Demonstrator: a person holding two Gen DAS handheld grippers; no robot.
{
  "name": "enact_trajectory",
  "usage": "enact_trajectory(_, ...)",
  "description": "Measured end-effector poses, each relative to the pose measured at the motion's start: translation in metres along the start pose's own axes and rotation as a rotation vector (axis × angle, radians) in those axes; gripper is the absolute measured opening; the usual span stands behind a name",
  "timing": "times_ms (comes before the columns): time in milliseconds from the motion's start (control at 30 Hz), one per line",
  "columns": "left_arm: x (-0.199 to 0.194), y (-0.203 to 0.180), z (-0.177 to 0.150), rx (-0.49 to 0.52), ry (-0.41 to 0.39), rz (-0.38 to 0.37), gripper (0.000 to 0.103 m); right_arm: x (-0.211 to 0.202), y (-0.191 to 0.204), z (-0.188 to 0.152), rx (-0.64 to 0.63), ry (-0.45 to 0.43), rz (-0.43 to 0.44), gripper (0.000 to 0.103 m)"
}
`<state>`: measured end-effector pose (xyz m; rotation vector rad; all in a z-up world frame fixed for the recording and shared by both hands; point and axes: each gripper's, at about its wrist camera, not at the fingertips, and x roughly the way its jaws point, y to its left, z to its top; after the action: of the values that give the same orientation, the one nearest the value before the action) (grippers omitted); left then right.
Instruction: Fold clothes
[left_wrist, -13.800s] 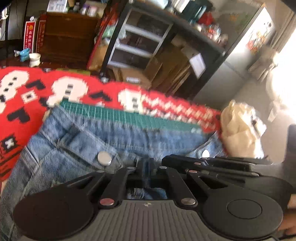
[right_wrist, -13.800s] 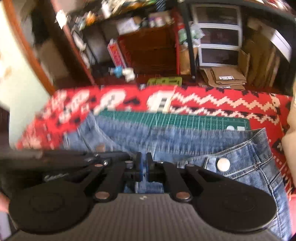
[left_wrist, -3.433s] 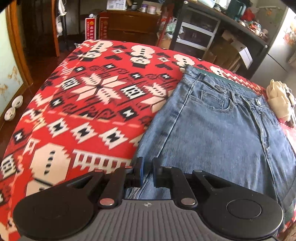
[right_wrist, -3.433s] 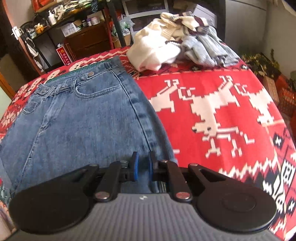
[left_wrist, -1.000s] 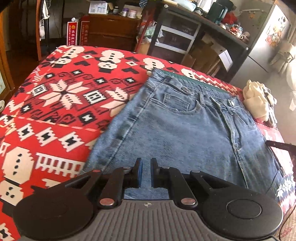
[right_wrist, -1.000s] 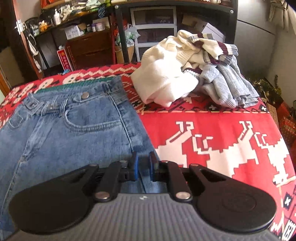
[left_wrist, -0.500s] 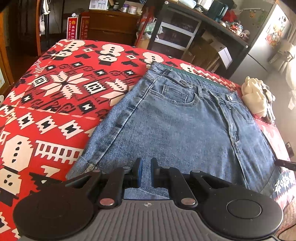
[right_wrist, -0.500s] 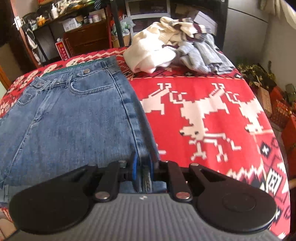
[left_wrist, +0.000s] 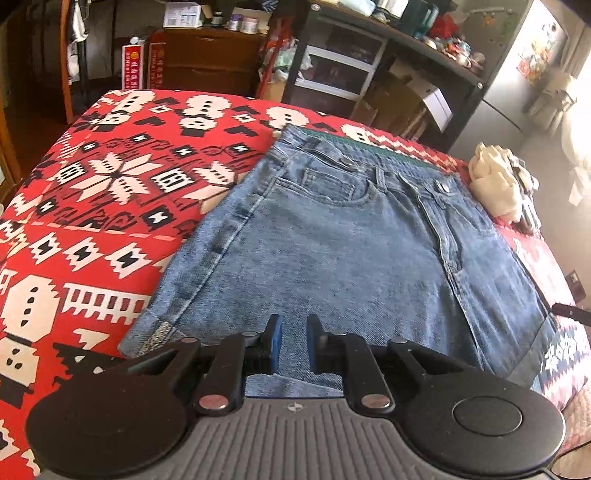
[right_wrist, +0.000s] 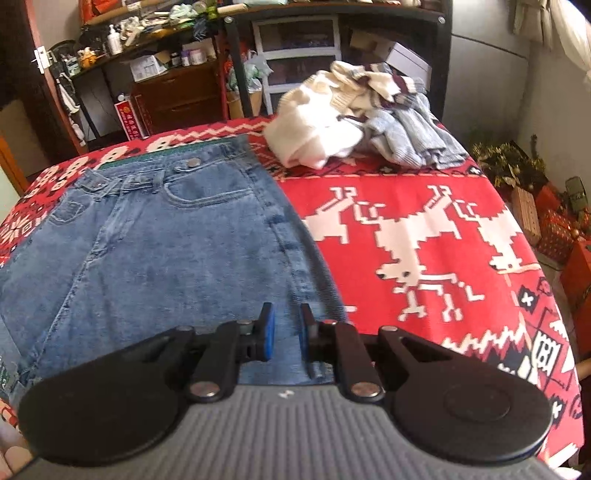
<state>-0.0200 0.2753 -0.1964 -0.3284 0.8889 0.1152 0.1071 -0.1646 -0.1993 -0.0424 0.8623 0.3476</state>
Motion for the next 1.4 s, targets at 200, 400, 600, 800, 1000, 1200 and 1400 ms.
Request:
enact_trajectory(200,0.004,-0.009,0.002,0.034,-0.009,0.006,0.022,-0.001,0.025,-0.014,-0.073,-0.031,-0.009,0.02)
enact_trajectory(400,0.007,-0.018,0.019,0.063,0.077,0.001,0.023,-0.01,0.029,-0.022,-0.032,-0.049,0.033,0.02)
enact_trajectory(600,-0.003,-0.038,0.067,0.085,0.173,0.012,0.023,-0.013,0.031,-0.026,-0.048,-0.012,0.047,0.02)
enact_trajectory(800,-0.041,-0.07,0.116,0.264,0.178,0.012,0.023,-0.015,0.038,-0.027,-0.058,0.021,0.051,0.022)
enact_trajectory(1000,-0.077,-0.069,0.148,0.25,0.159,0.022,0.023,-0.012,0.042,-0.024,-0.049,0.016,0.068,0.024)
enact_trajectory(1200,-0.081,-0.049,0.136,0.18,0.112,-0.025,0.026,-0.011,0.04,-0.021,-0.034,-0.006,0.086,0.024)
enact_trajectory(1400,-0.059,0.013,0.087,-0.018,0.065,-0.061,0.027,-0.014,0.028,-0.021,0.002,-0.018,0.071,0.025)
